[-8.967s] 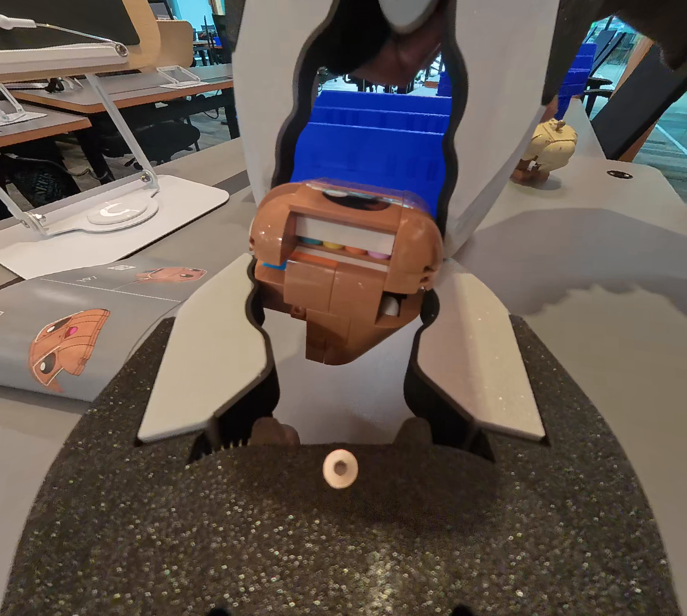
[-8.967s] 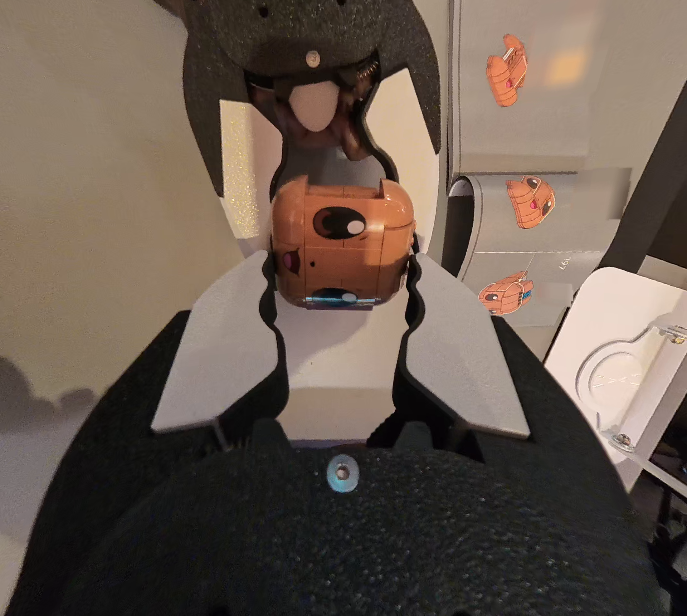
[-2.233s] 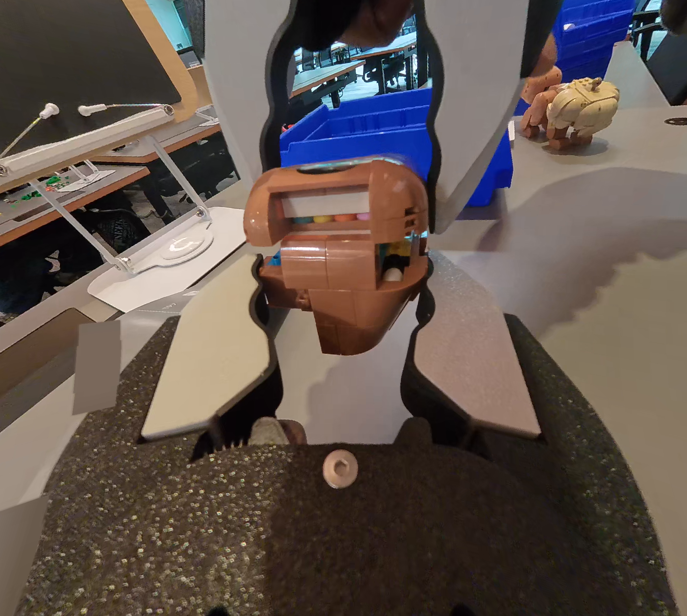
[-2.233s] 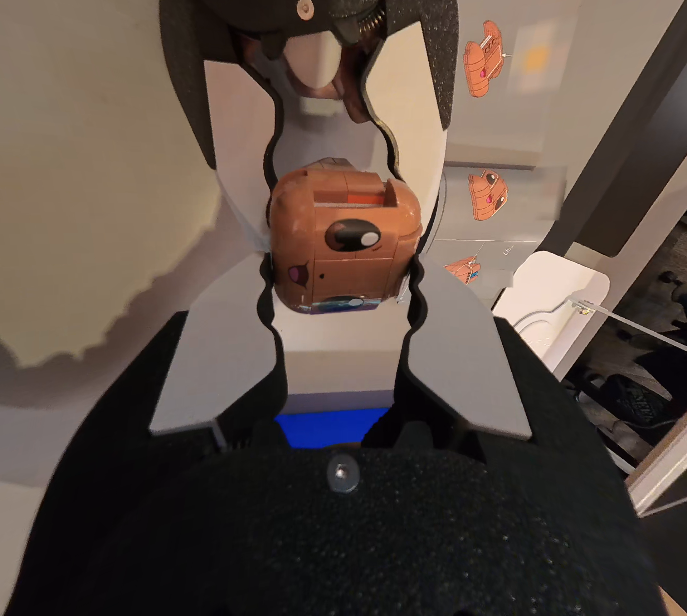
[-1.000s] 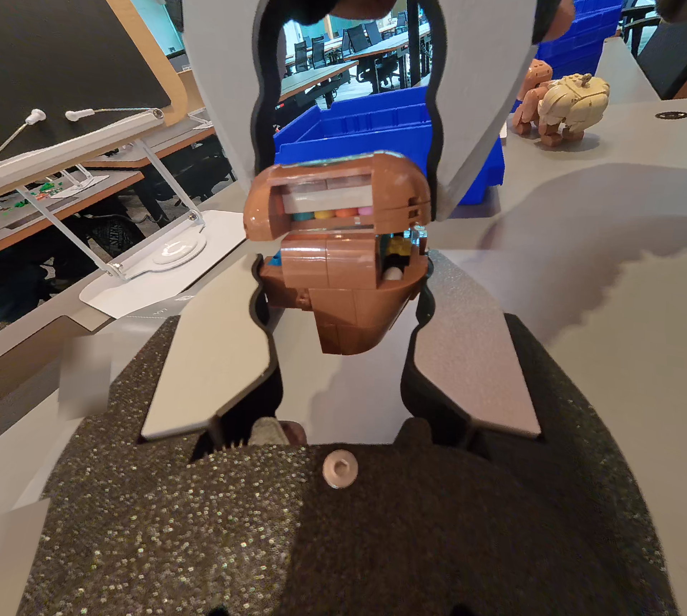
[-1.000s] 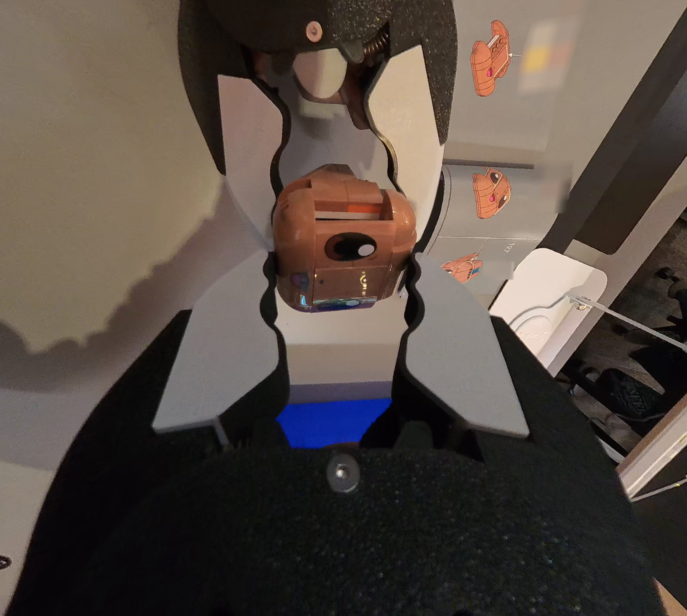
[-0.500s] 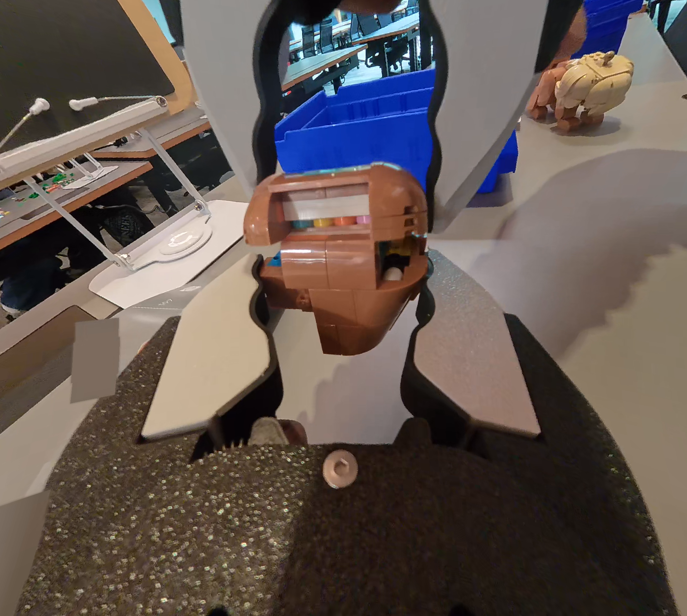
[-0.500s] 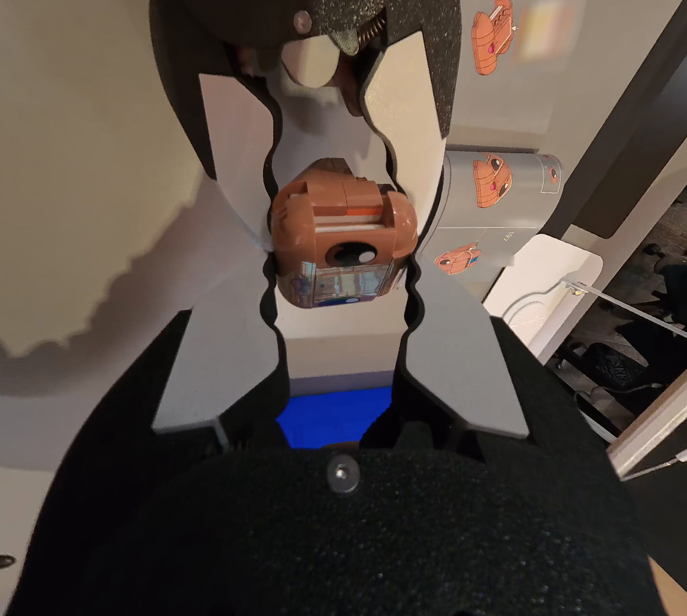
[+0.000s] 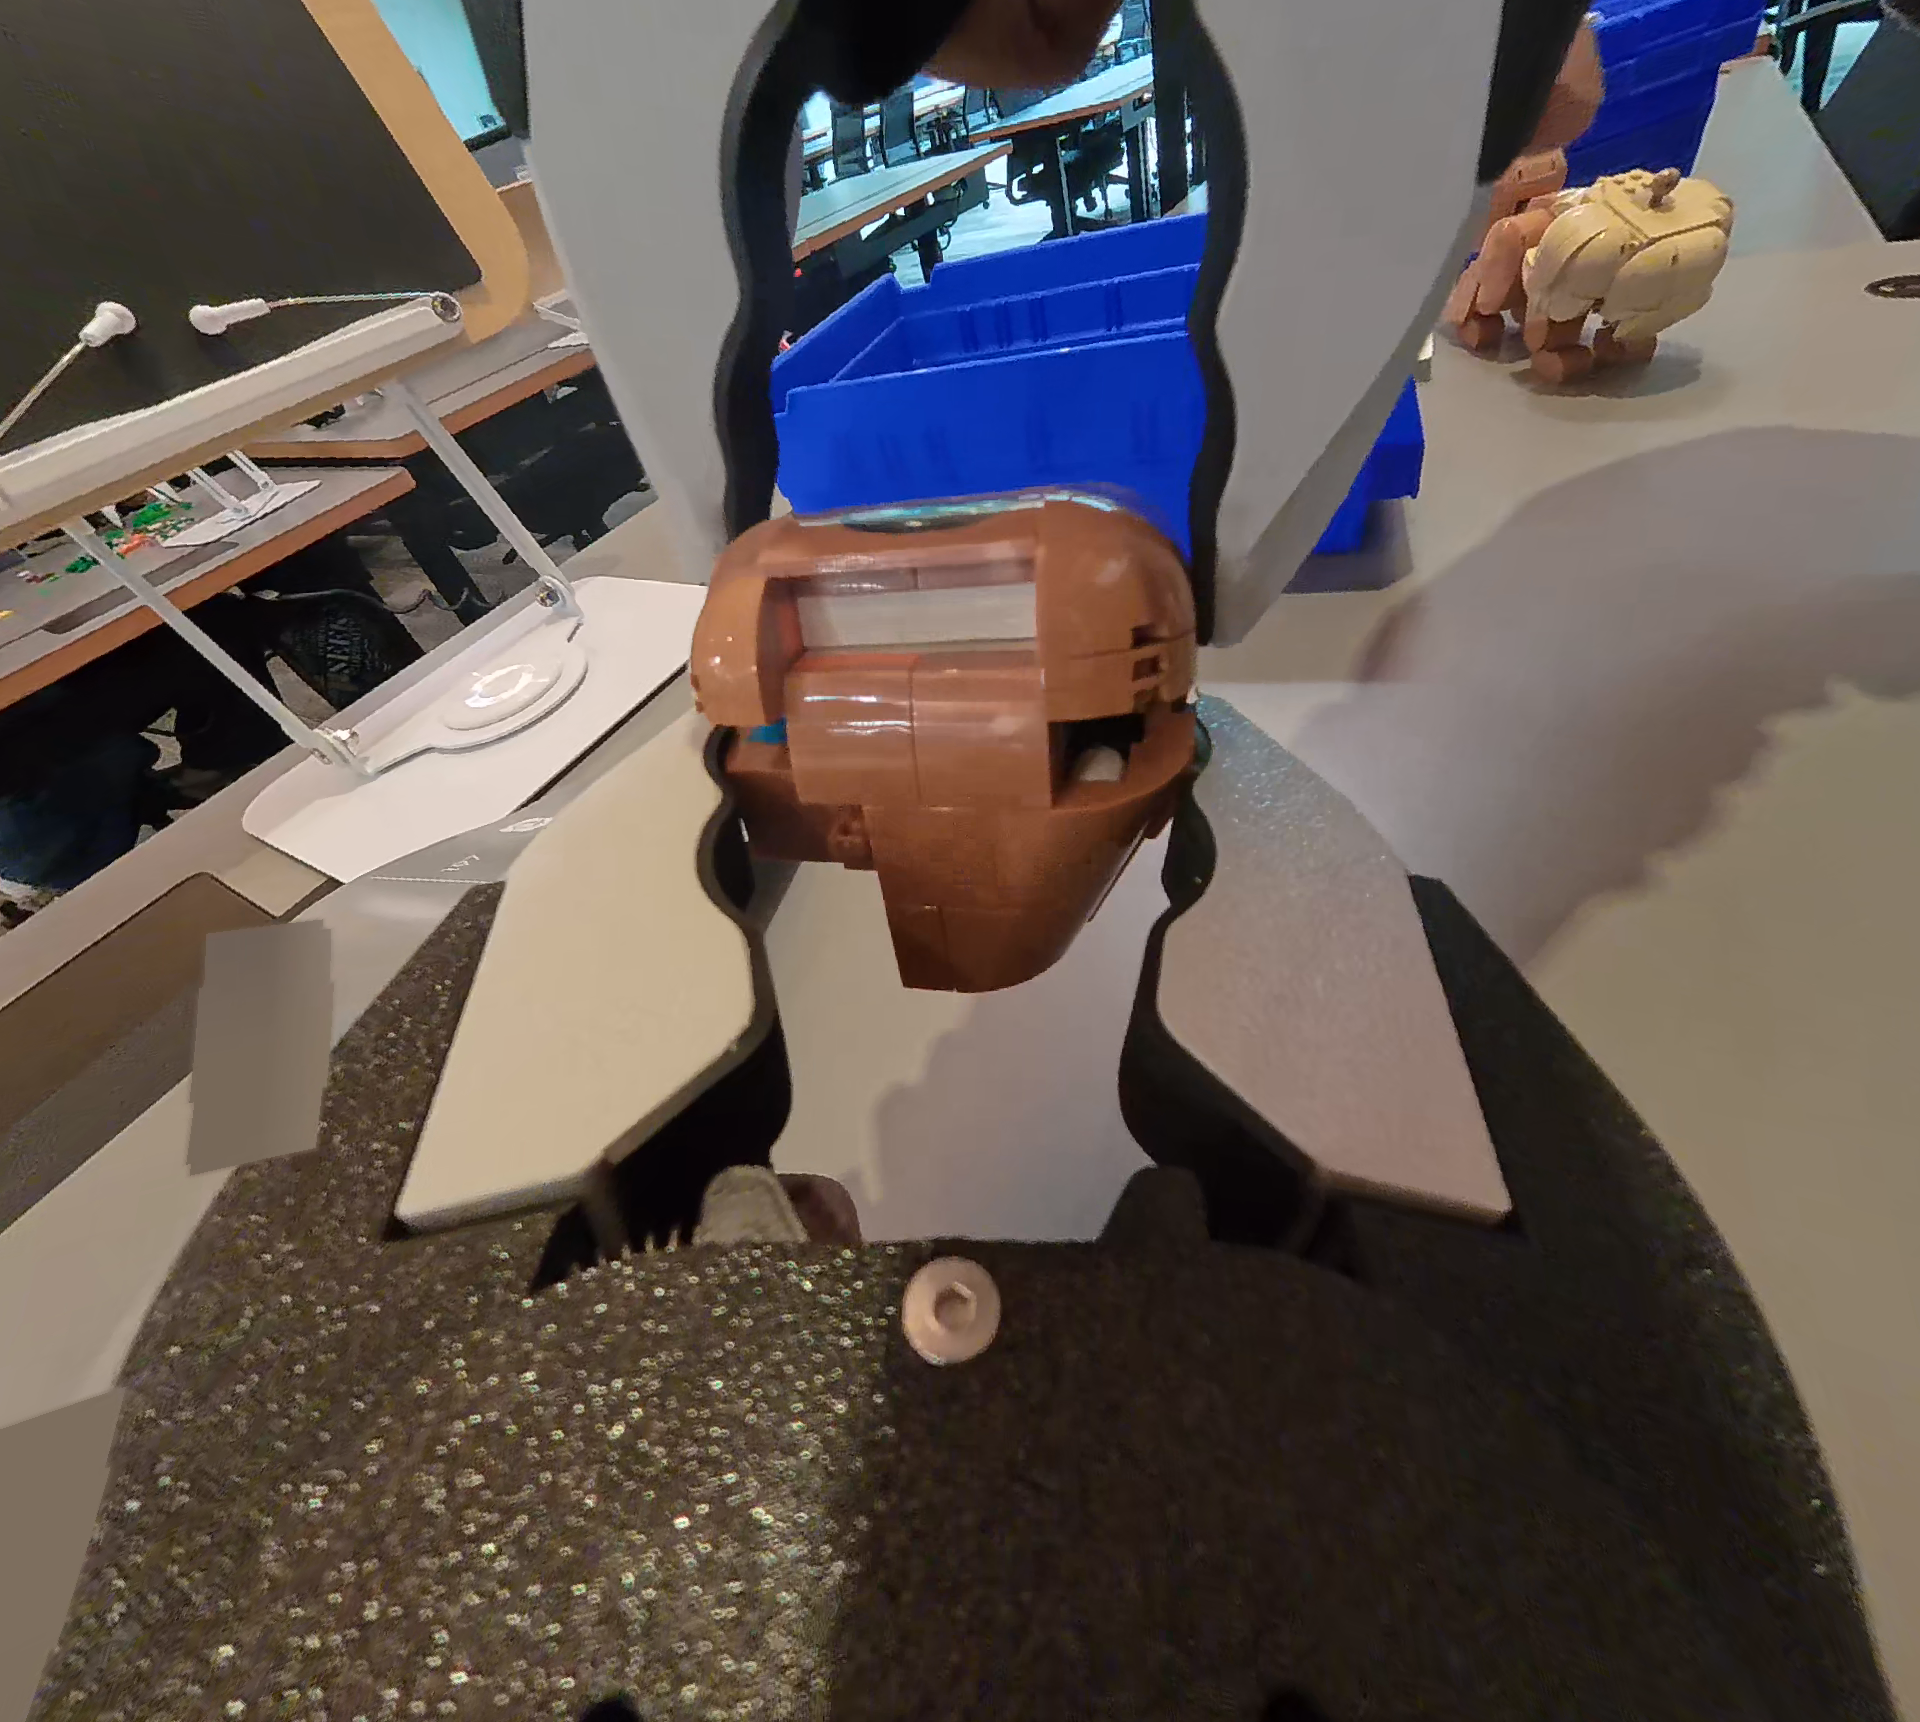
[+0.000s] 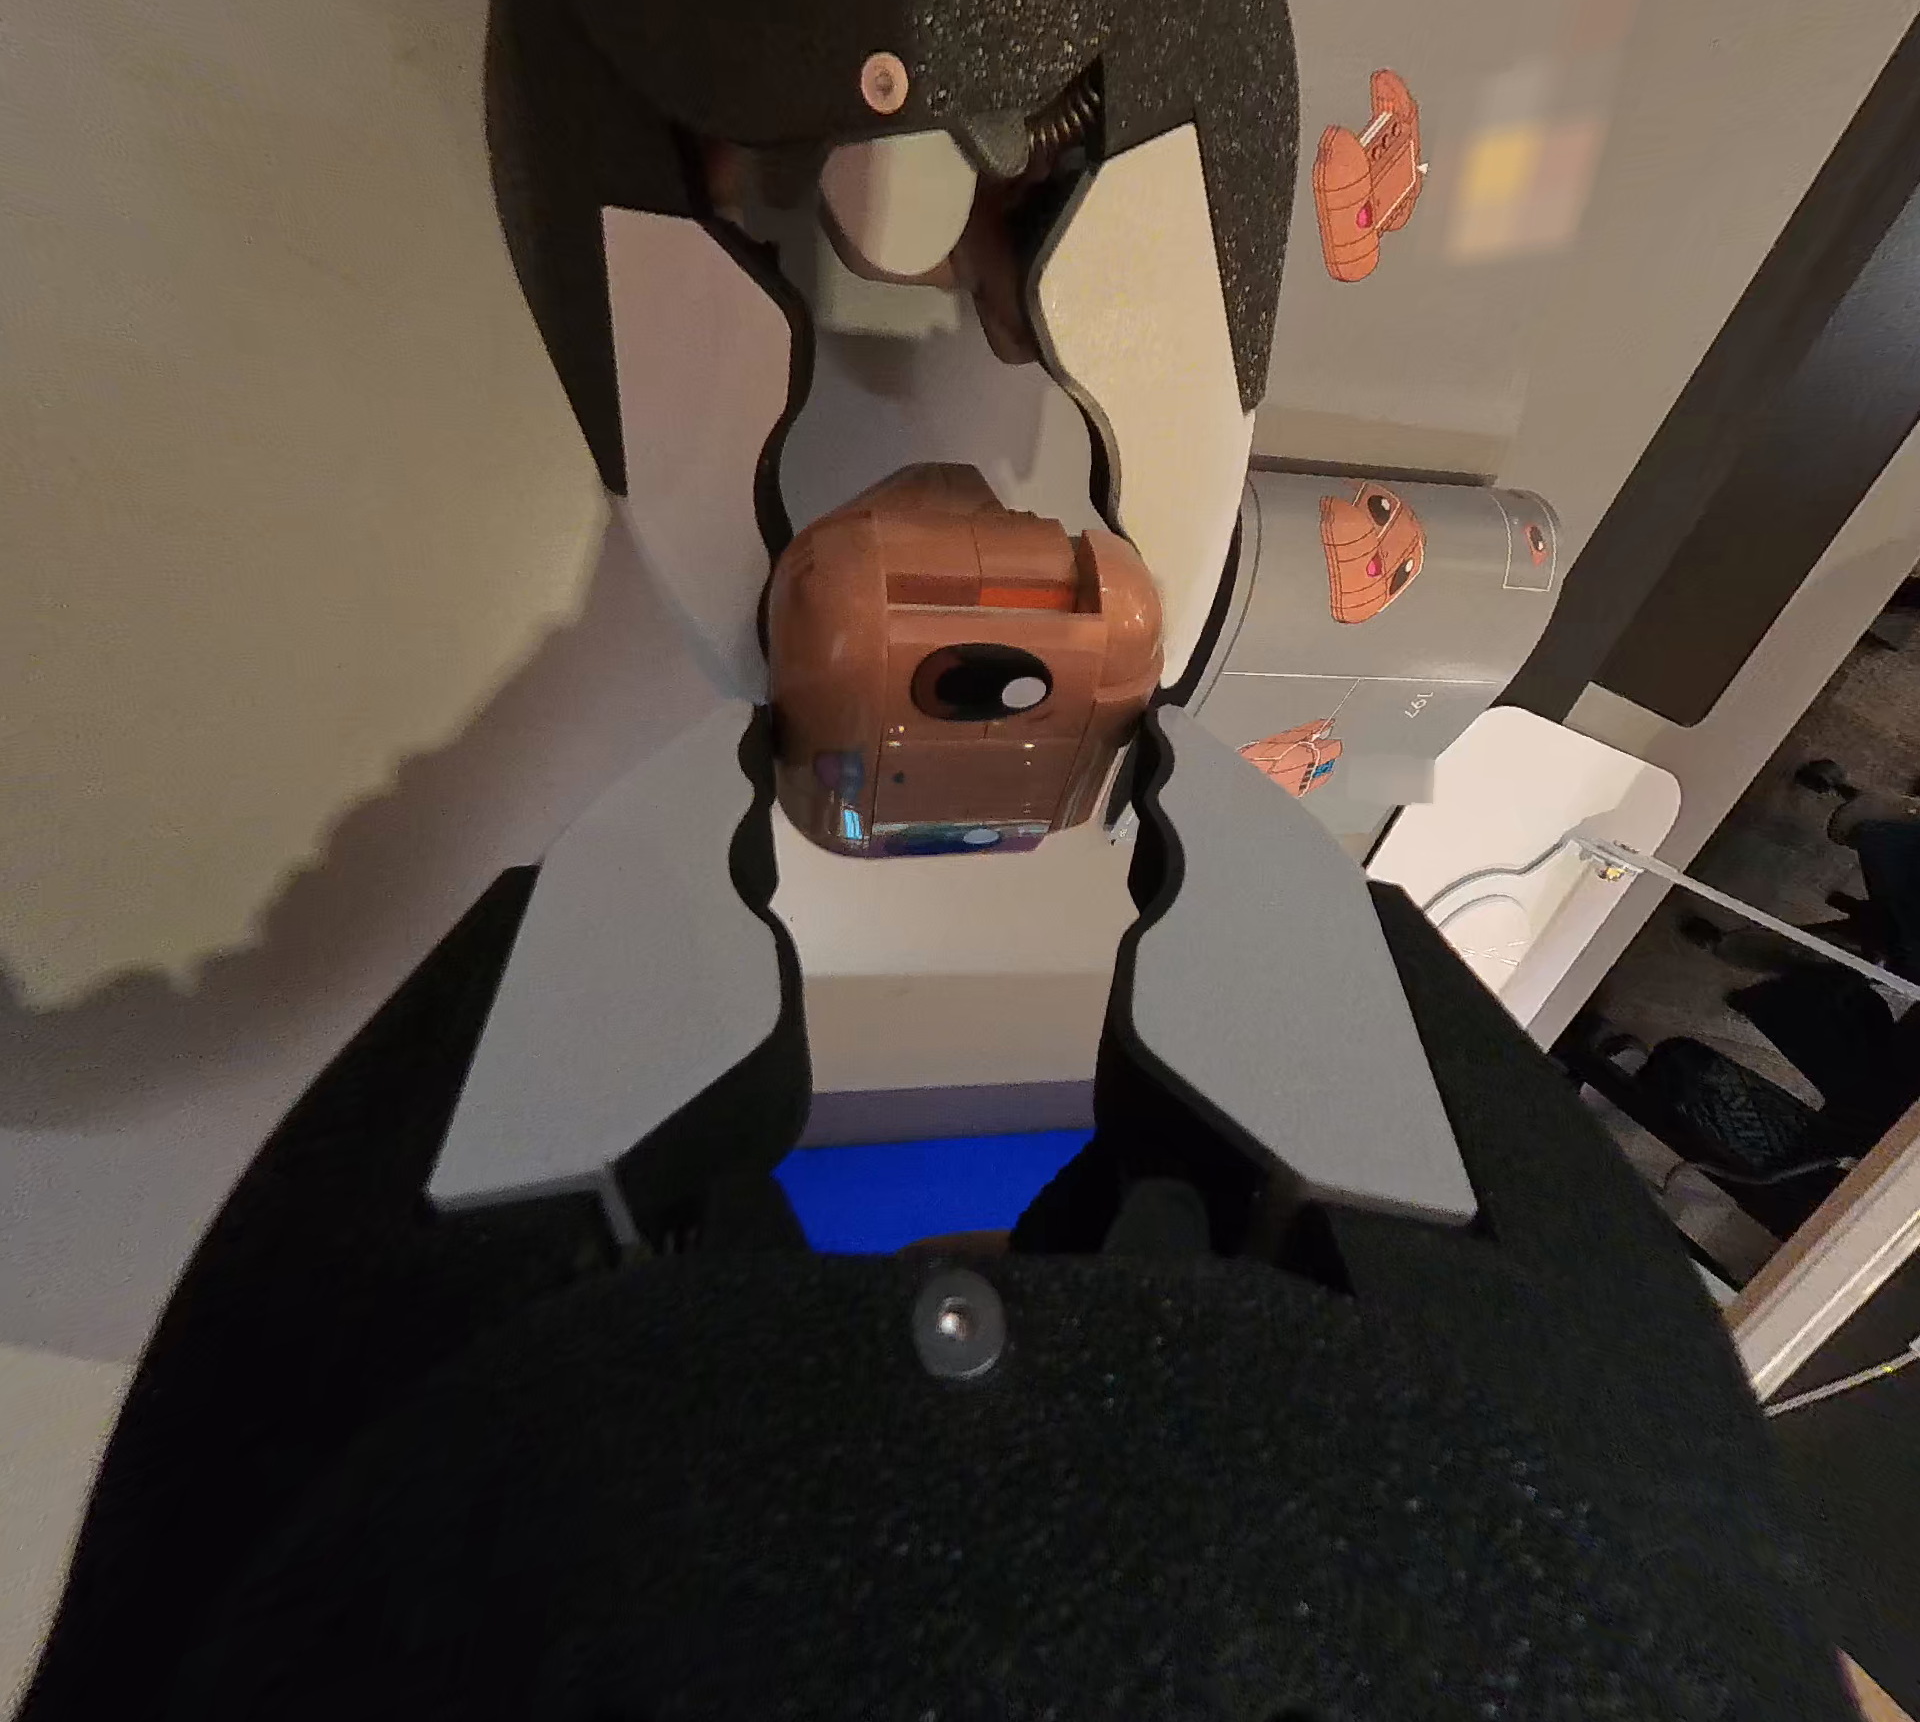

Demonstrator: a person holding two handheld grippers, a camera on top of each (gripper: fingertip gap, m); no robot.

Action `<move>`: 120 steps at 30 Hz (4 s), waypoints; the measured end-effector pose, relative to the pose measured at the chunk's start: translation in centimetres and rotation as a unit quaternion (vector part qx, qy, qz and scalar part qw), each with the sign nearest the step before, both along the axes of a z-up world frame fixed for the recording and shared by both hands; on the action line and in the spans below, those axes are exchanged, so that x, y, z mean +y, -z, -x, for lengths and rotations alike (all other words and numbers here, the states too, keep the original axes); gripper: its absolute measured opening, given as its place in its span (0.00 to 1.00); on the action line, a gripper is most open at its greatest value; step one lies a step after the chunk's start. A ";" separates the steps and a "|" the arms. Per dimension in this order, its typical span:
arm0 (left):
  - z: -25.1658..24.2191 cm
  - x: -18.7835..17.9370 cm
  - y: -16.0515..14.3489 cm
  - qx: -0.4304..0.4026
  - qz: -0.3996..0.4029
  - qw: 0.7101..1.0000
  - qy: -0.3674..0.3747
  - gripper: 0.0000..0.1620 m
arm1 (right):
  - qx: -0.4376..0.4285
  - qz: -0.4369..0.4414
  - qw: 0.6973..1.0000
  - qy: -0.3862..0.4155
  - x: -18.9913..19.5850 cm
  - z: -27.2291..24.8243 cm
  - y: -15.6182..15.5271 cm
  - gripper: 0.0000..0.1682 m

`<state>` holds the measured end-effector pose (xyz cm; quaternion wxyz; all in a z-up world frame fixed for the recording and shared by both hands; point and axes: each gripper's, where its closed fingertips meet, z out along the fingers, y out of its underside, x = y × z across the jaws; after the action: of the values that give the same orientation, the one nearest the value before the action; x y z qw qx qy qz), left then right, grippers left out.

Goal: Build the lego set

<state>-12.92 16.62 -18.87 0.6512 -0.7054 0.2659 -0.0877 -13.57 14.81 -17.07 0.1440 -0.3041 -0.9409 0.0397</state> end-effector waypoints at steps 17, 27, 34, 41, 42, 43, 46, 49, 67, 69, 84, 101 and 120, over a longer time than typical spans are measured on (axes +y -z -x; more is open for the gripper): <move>0.0 0.0 0.3 -0.001 0.005 1.000 0.003 0.49 | 0.025 0.045 0.999 -0.003 -0.5 0.0 -1.0 0.33; -0.2 0.0 0.9 0.000 0.016 1.000 0.007 0.48 | 0.004 0.052 0.999 -0.004 -0.5 -0.1 -0.4 0.33; -0.3 0.0 1.3 0.007 0.026 1.000 0.007 0.48 | -0.005 0.052 0.999 -0.003 -0.4 -0.2 0.0 0.34; -0.4 0.0 1.6 0.012 0.032 0.999 0.007 0.48 | -0.009 0.056 0.998 -0.001 -0.4 -0.2 0.4 0.34; -0.4 0.0 1.7 0.012 0.033 0.999 0.007 0.48 | -0.010 0.057 0.998 0.000 -0.4 -0.2 0.5 0.34; -0.4 0.1 1.8 0.012 0.034 0.999 0.007 0.48 | -0.011 0.057 0.998 0.000 -0.4 -0.2 0.5 0.34; -0.5 0.1 1.9 0.015 0.035 0.999 0.008 0.48 | -0.010 0.058 0.998 -0.001 -0.4 -0.2 0.6 0.34; -0.5 -0.1 1.1 0.003 0.023 1.000 0.015 0.49 | 0.010 0.076 0.997 -0.001 -0.6 -0.2 -0.2 0.35; -1.4 -0.4 1.3 -0.010 0.039 0.998 0.037 0.49 | -0.007 0.081 0.996 0.024 -0.4 -0.9 1.4 0.40; -1.3 -0.3 1.5 -0.001 0.043 0.998 0.034 0.49 | -0.018 0.068 0.997 0.021 -0.3 -1.0 1.5 0.40; -1.4 0.0 2.6 0.031 0.056 0.998 0.019 0.48 | -0.067 -0.008 0.998 0.018 0.3 -1.5 2.5 0.40; -1.5 -0.2 2.2 -0.004 0.062 0.997 0.035 0.49 | -0.032 0.024 0.999 0.020 0.6 -1.2 2.1 0.44; 0.3 -1.3 -1.9 -0.256 0.051 0.957 0.131 0.49 | 0.398 0.505 0.731 0.229 0.3 -0.9 -0.8 0.39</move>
<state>-13.25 15.29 -17.00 0.6436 -0.6505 0.1758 -0.3629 -12.66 15.12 -16.27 0.3349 -0.4950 -0.5404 0.5923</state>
